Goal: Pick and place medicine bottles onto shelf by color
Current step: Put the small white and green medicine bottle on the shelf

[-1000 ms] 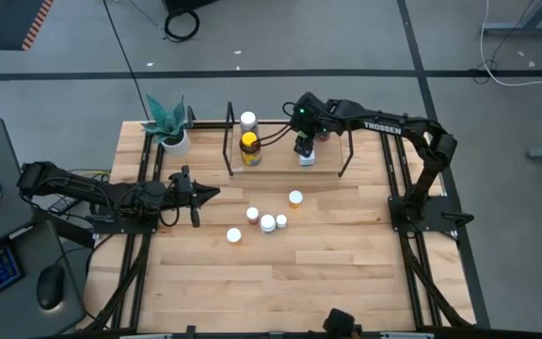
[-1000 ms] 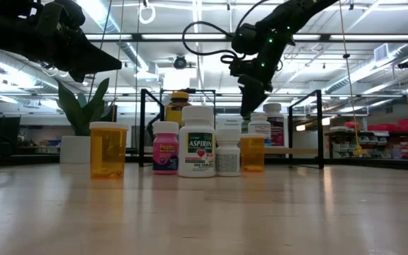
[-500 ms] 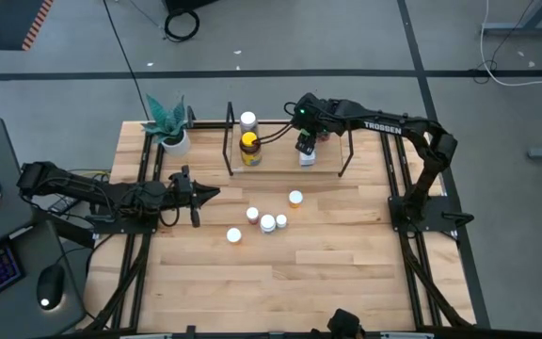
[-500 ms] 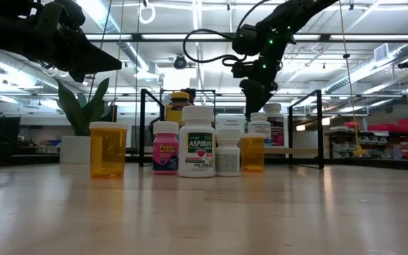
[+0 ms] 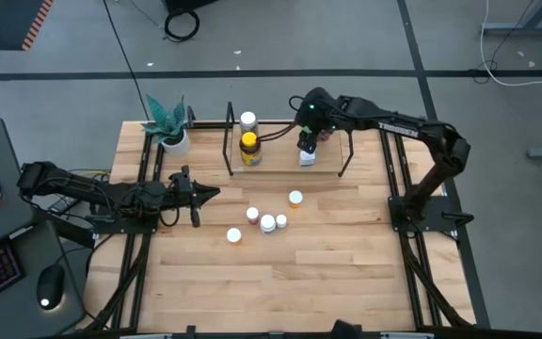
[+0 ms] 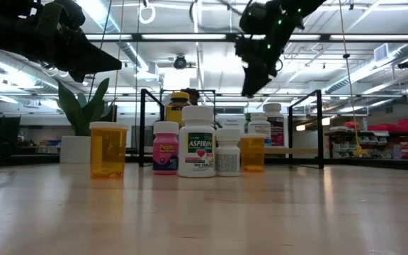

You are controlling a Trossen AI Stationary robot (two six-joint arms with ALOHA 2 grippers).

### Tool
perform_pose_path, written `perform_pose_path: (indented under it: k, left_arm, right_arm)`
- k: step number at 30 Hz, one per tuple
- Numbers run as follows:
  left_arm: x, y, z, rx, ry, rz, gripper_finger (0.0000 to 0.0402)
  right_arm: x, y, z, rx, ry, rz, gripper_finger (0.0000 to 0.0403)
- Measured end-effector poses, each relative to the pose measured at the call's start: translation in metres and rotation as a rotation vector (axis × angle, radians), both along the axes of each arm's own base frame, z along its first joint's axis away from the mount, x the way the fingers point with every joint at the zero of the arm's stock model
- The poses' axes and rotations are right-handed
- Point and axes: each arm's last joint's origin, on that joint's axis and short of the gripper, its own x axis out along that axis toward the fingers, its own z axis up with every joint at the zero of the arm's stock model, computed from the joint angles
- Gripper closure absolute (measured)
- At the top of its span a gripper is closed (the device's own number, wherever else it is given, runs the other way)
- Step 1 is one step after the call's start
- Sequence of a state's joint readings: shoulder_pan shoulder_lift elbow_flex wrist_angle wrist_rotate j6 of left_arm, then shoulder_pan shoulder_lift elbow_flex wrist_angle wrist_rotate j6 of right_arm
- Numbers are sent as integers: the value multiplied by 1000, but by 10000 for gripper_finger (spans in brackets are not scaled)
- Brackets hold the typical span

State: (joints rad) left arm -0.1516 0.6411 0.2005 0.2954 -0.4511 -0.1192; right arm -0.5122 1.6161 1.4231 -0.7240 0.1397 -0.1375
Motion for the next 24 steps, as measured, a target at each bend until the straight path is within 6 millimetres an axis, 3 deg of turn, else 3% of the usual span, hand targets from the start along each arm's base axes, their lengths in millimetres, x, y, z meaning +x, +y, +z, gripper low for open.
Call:
perform_pose_path:
  k: [5, 15, 24]
  left_arm:
    - [0, 0, 0, 0, 0, 0, 368]
    - [0, 0, 0, 0, 0, 0, 366]
    - [0, 0, 0, 1, 1, 0, 370]
  right_arm:
    - [11, 26, 14, 86, -145, 174, 126]
    - [40, 95, 19, 108, -221, 375, 127]
    - [52, 153, 22, 96, -254, 485, 127]
